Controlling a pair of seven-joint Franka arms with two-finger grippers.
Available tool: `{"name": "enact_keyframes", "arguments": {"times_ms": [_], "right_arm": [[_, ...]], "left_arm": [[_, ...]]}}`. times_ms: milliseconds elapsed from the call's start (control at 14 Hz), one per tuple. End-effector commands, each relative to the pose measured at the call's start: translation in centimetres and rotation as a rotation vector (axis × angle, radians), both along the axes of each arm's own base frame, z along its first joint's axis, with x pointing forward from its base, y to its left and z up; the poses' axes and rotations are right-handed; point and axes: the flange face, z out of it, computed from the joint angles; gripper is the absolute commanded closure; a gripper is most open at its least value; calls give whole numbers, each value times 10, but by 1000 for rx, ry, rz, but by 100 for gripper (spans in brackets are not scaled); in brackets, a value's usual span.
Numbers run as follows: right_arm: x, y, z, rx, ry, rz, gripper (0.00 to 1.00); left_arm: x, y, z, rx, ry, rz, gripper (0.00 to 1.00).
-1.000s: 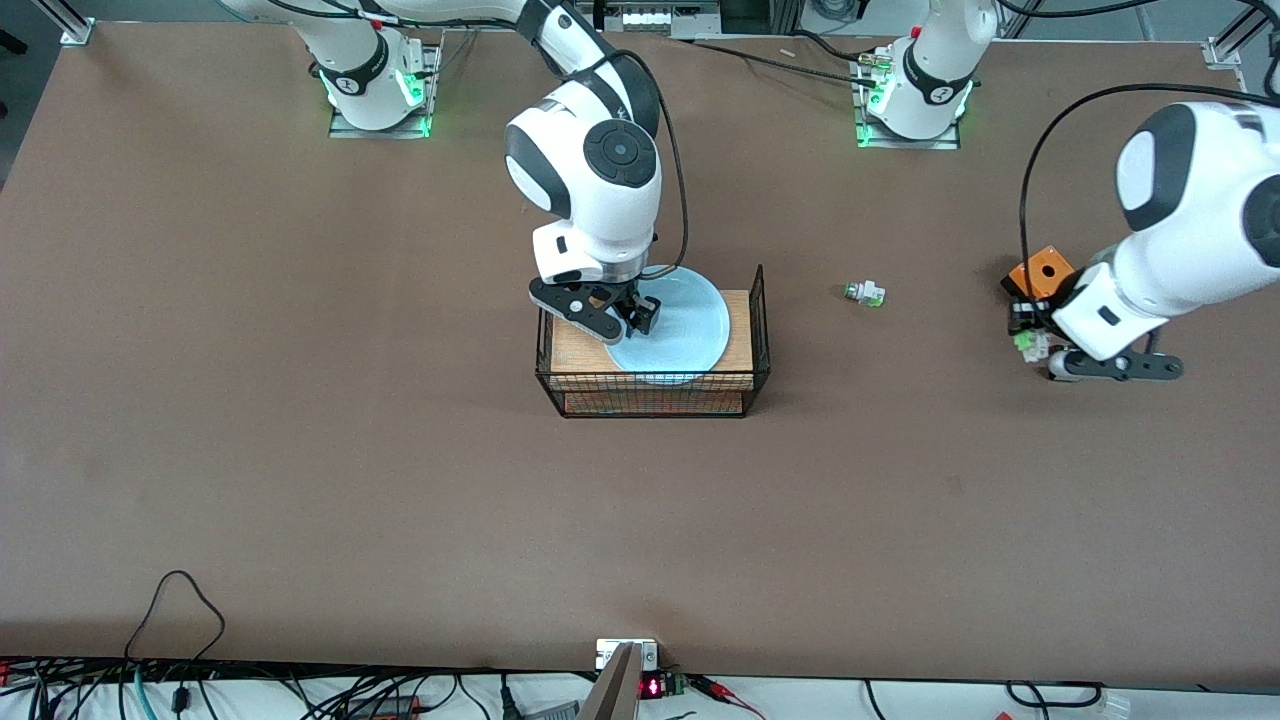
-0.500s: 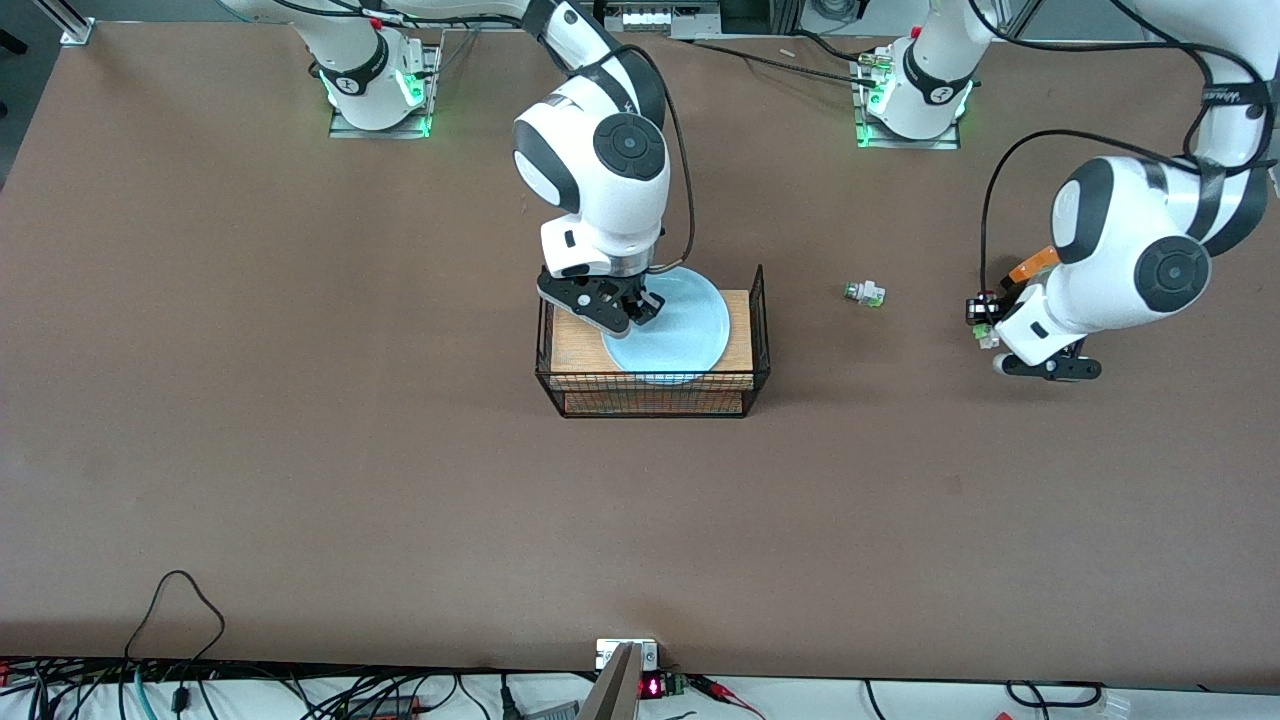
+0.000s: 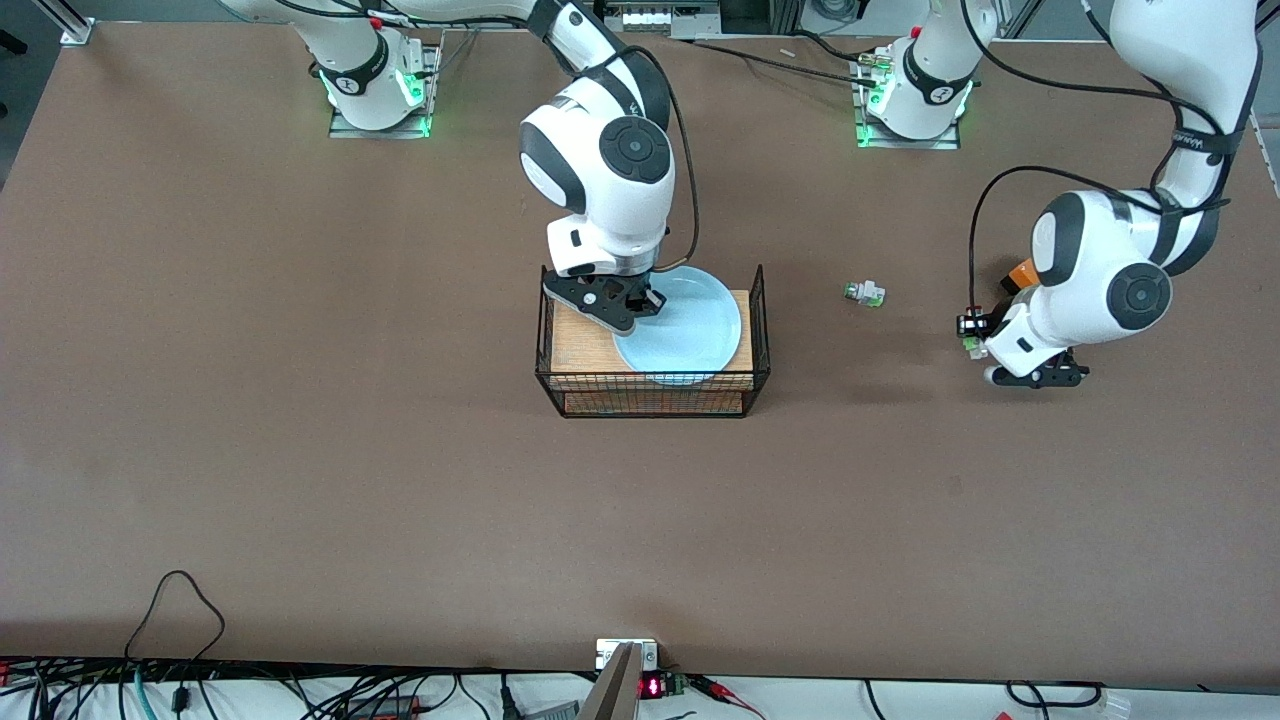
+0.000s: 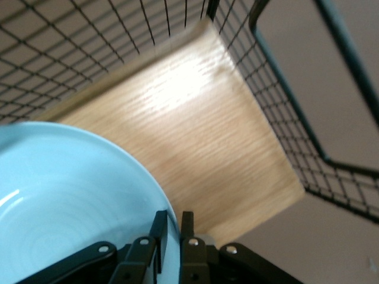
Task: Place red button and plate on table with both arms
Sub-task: 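Lift the blue plate out of the basket with the right gripper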
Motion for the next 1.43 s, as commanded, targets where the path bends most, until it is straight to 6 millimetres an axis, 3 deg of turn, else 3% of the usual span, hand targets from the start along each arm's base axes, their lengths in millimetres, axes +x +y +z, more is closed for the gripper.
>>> {"name": "enact_keyframes", "arguments": {"times_ms": [0,214,357,429,500,571,643,786,1000,1143,1357], "right_arm": [[4,0,5,71,58,-77,100],[0,4,14,78,49,-68,100],[0,-1,41,100,40,-68,100],[0,-5,58,112,35,-68,100],[-1,-9,69,112,39,-69,100],[-2,-12,78,113,44,-69,100],[-3,-15,87,120,43,-72,100],[-7,-18,97,112,54,-70,100],[-17,-25,114,91,85,-69,100],[-31,-26,131,82,104,-56,100],[-46,-32,143,40,149,-48,100]], "left_arm": [[1,2,-22,-10,-23,-15,100],[-13,-3,-47,-12,-71,-20,100],[-14,-5,-53,-13,-66,-23,94],[-14,-6,-53,-14,-66,-28,80],[-14,-7,-52,-15,-63,-35,56],[-13,-10,-48,-15,-65,-41,1],[-11,-16,-37,-14,-75,-51,0],[-4,-26,-9,-12,-83,-70,0],[18,-25,59,-3,-118,-68,0],[36,-22,108,0,-113,-59,0],[65,-17,197,3,-96,-52,0]]}}
